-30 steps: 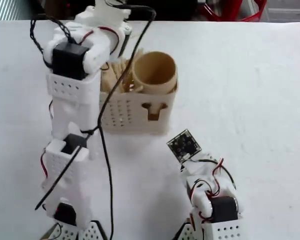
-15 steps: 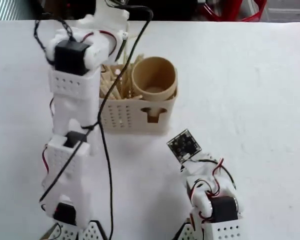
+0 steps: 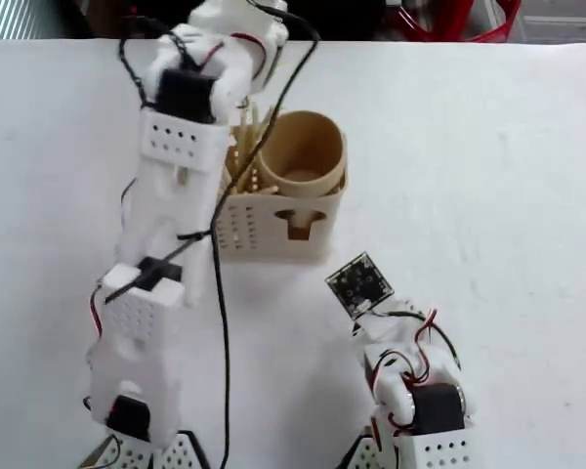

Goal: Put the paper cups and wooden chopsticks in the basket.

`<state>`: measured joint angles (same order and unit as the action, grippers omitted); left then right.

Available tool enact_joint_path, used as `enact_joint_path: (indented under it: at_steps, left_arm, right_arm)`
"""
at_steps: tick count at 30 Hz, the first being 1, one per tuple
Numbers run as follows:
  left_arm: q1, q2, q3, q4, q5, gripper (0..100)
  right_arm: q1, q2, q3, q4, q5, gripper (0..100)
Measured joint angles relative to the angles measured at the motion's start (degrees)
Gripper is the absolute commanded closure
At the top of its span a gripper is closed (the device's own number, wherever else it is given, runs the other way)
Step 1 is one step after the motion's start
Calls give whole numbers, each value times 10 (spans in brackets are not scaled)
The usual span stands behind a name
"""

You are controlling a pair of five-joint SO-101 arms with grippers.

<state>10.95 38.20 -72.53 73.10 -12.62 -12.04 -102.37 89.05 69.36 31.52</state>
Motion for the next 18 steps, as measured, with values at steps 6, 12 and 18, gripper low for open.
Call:
enact_joint_path:
  at_steps: [6,12,18]
  left_arm:
    - [-4,2,-16,205,3,973]
    - [0,-52,-81,270,3,973]
    - [-45,-114,-127,190,-40,969]
  right_arm:
    - [-21,0,6,0,0,950]
    - [-25,0,6,0,0,950]
    - [-25,0,6,0,0,950]
